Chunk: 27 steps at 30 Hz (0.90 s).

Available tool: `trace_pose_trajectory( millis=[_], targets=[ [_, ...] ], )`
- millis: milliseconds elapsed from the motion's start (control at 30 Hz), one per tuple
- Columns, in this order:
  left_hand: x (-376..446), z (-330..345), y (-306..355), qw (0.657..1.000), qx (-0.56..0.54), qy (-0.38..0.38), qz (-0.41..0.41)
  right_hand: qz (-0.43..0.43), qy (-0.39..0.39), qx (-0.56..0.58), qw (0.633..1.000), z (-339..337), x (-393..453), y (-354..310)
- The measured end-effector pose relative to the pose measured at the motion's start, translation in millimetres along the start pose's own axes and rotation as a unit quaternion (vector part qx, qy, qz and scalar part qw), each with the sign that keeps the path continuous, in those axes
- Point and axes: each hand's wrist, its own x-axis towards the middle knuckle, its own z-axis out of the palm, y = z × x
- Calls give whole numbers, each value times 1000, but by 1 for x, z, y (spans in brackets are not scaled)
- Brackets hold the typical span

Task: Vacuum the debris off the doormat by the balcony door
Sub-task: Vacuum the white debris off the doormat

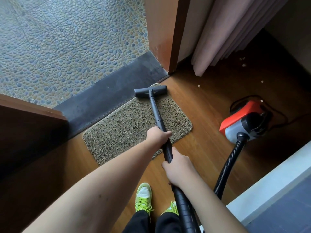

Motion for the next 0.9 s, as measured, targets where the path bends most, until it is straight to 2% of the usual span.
trace_pose_trajectory(
  millis=[567,900],
  targets=[
    [-67,55,-57,1000,-20,-16,2,44,-47,-36,997,19,-66,55],
    [-38,28,-33,999,-33,6,22,15,-13,-41,999,11,-40,31]
  ],
)
